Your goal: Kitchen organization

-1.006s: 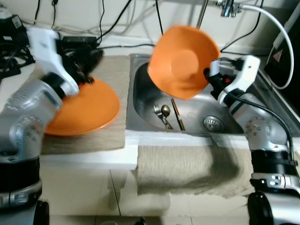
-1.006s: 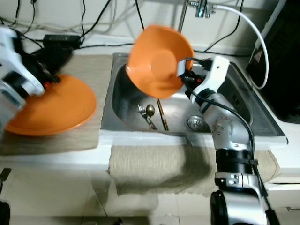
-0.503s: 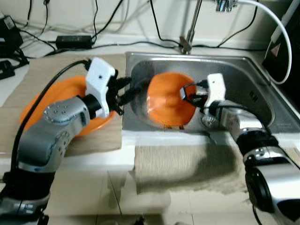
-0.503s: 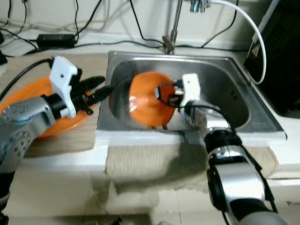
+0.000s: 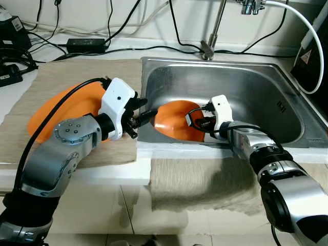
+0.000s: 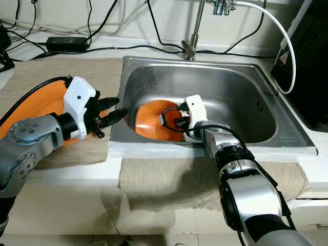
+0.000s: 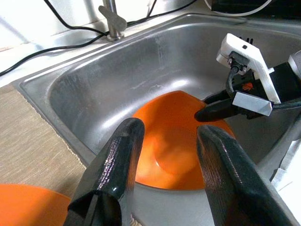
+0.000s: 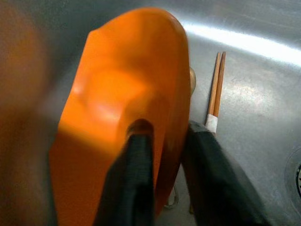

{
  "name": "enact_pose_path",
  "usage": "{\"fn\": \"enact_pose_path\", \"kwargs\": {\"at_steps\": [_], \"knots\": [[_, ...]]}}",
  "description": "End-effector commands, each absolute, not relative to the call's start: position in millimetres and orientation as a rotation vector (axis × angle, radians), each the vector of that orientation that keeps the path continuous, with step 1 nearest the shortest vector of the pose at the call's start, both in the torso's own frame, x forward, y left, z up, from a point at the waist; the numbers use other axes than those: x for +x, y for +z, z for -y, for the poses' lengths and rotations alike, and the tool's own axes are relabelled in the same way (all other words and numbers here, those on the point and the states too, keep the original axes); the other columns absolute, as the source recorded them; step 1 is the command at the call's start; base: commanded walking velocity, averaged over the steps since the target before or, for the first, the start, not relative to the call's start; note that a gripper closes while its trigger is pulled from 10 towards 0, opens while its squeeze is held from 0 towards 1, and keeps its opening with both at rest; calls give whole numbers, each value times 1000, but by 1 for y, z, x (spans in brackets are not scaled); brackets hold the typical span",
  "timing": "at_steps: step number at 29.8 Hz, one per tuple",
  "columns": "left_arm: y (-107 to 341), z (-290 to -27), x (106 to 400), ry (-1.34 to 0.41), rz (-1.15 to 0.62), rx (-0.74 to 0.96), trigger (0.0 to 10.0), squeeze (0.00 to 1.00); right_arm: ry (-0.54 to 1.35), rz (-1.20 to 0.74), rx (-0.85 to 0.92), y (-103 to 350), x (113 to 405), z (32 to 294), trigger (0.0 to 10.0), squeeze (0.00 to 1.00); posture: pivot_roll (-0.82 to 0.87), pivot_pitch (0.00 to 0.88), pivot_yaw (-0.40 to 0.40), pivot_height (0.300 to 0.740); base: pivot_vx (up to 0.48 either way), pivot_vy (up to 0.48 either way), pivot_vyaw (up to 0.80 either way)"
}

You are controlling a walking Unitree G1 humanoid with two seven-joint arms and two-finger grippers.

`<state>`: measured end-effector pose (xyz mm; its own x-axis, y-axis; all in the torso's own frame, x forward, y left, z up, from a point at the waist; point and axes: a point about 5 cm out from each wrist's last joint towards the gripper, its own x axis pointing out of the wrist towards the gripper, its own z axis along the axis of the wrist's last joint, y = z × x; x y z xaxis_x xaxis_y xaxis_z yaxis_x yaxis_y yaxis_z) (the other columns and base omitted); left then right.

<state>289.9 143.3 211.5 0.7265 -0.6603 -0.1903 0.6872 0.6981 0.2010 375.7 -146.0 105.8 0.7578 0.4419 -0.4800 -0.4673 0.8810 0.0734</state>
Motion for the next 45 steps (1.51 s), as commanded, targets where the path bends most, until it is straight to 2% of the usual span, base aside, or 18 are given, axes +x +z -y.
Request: {"fn": "enact_pose_path", "kwargs": {"at_steps": [1,4,11,12,13,14,18,19,20,21,26,30,31,32,39,44,45], "knots": [[213,-144,291,-749,-108,272,10000,0,476,-482,-61,114,380,151,10000,1000,-3,0,-47,740,0,0,0],[216,-148,293,-725,-97,267,10000,0,462,-455,-80,120,383,155,10000,1000,-3,0,-47,740,0,0,0],[223,-182,299,-588,-106,279,10000,0,355,-392,-120,146,393,186,10000,980,3,0,-57,740,0,0,0],[224,-195,300,-532,-118,274,10000,0,335,-378,-130,152,394,194,10000,525,4,0,-58,740,0,0,0],[224,-195,300,-532,-118,274,10000,0,335,-378,-130,152,394,194,10000,525,4,0,-58,740,0,0,0],[224,-199,300,-514,-125,272,10000,0,332,-374,-135,154,395,196,10000,0,4,0,-59,740,0,0,0],[222,-234,302,-345,-202,270,10000,0,357,-354,-147,161,395,200,10000,0,6,0,-60,740,0,0,0],[222,-234,302,-345,-202,270,10000,0,357,-354,-147,161,395,200,10000,0,6,0,-60,740,0,0,0],[221,-248,302,-272,-227,243,10000,0,380,-330,-131,165,396,198,10000,0,7,0,-61,740,0,0,0],[223,-261,303,-205,-225,199,10000,1000,420,-302,-109,169,397,192,10000,0,9,0,-64,740,0,0,0],[227,-282,302,-97,-211,130,10000,1000,533,-238,-55,175,395,174,10000,0,11,0,-68,740,0,0,0],[225,-302,297,-34,-248,98,10000,1000,767,-144,43,181,376,134,10000,0,12,0,-69,740,0,0,0],[225,-302,297,-34,-248,98,10000,1000,767,-144,43,181,376,134,10000,0,12,0,-69,740,0,0,0],[223,-313,295,-6,-246,54,10000,1000,856,-121,90,180,363,118,10000,0,10,0,-70,740,0,0,0],[215,-341,288,107,-261,29,10000,1000,906,-130,159,172,345,110,10000,0,3,0,-70,740,0,0,0],[211,-348,284,112,-286,17,10000,996,895,-153,174,169,335,111,10000,0,3,0,-72,740,0,0,0],[210,-348,283,97,-300,12,10000,902,889,-162,175,168,334,111,10000,0,2,0,-72,740,0,0,0]]}}
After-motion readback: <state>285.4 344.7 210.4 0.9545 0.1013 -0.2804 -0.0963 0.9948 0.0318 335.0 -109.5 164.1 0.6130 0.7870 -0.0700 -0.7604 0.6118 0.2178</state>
